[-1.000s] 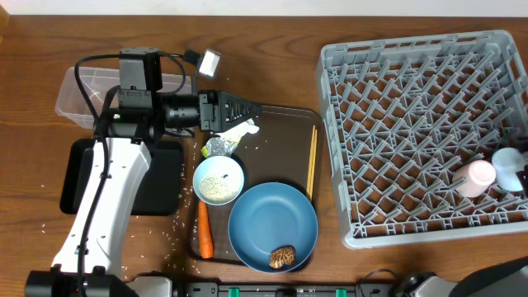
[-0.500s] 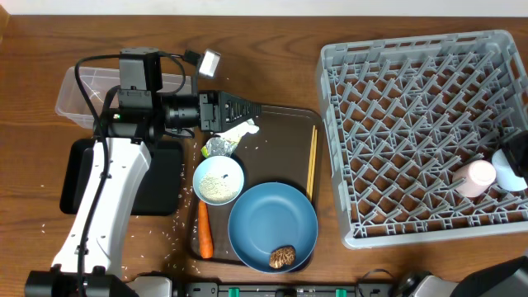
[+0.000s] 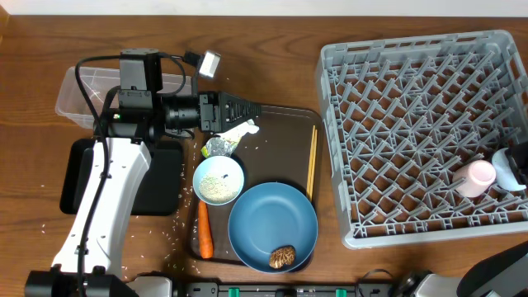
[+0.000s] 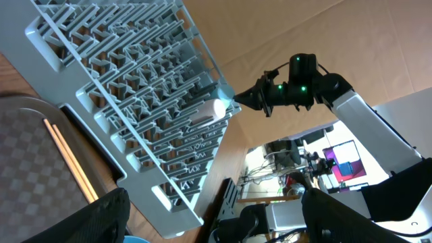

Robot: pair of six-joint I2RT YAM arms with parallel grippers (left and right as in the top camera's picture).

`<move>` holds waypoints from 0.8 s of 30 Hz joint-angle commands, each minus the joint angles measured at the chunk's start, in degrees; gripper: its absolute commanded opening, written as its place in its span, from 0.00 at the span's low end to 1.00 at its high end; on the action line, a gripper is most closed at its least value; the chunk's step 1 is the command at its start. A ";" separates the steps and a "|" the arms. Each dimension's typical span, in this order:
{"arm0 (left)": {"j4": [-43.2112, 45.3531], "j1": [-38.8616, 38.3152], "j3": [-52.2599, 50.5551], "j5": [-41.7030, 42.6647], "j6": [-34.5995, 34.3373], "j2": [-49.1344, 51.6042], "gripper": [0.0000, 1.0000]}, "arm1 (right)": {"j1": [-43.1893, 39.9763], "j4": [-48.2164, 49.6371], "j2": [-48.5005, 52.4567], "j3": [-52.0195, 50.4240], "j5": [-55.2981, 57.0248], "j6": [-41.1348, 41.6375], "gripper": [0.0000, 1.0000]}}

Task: Sort waste into correct bins and load items into the dishwasher rack
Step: 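Place the light-blue cup with the right gripper beside the pink cup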

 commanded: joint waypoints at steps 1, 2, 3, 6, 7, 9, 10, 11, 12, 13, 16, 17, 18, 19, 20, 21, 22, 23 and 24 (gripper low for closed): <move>0.02 0.17 0.17 0.17 0.33 -0.13 0.82 | -2.45 1.33 -0.11 -0.17 7.67 2.58 0.01; 0.02 0.17 0.15 0.17 0.33 -0.13 0.82 | -3.19 1.73 -0.31 0.00 7.48 2.58 0.01; 0.02 0.17 0.15 0.17 0.33 -0.13 0.82 | -3.96 1.95 -0.61 0.17 5.86 2.56 0.01; 0.07 0.17 0.17 0.13 0.33 -0.13 0.82 | -5.92 3.04 -1.29 0.20 -1.60 2.10 0.02; 0.04 0.17 0.15 0.13 0.33 -0.13 0.82 | -6.19 3.80 -1.29 0.20 -5.46 0.39 0.03; 0.04 0.17 0.17 0.13 0.33 -0.13 0.82 | -5.88 6.23 -1.29 0.20 -15.98 -6.38 0.10; 0.07 0.17 0.15 0.13 0.33 -0.13 0.82 | -5.20 7.13 -1.29 0.20 -21.57 -9.66 0.11; 0.04 0.17 0.17 0.13 0.33 -0.13 0.82 | -4.46 7.26 -1.29 0.20 -23.50 -10.56 0.11; 0.04 0.17 0.17 0.13 0.33 -0.13 0.82 | -3.63 7.19 -1.29 0.20 -23.69 -10.56 0.09; 0.04 0.17 0.17 0.13 0.33 -0.13 0.82 | -2.47 7.06 -1.27 0.17 -22.97 -10.56 0.06; 0.04 0.17 0.15 0.15 0.33 -0.13 0.82 | 0.92 6.99 -1.27 0.17 -17.51 -10.34 0.02; 0.04 0.17 0.17 0.15 0.33 -0.13 0.82 | 2.08 6.91 -1.20 0.17 -14.97 -9.88 0.02; 0.04 0.17 0.15 0.15 0.33 -0.13 0.82 | 2.95 6.73 -1.07 0.17 -12.37 -9.07 0.02; 0.04 0.17 0.17 0.13 0.33 -0.13 0.82 | 3.76 6.27 -0.83 0.15 -8.79 -7.54 0.02; 0.04 0.17 0.17 0.13 0.33 -0.13 0.82 | 4.20 5.62 -0.55 0.15 -5.16 -5.75 0.02; 0.04 0.17 0.15 0.15 0.33 -0.13 0.82 | 4.37 4.94 -0.17 0.15 -1.64 -3.74 0.02; 0.04 0.17 0.17 0.15 0.33 -0.13 0.82 | 4.35 4.28 0.31 0.15 2.05 -1.57 0.02; 0.04 0.17 0.17 0.15 0.33 -0.13 0.82 | 4.11 3.93 0.76 0.13 4.90 -0.31 0.02; 0.04 0.17 0.17 0.15 0.33 -0.13 0.82 | 3.72 3.85 1.07 0.13 6.43 -0.20 0.02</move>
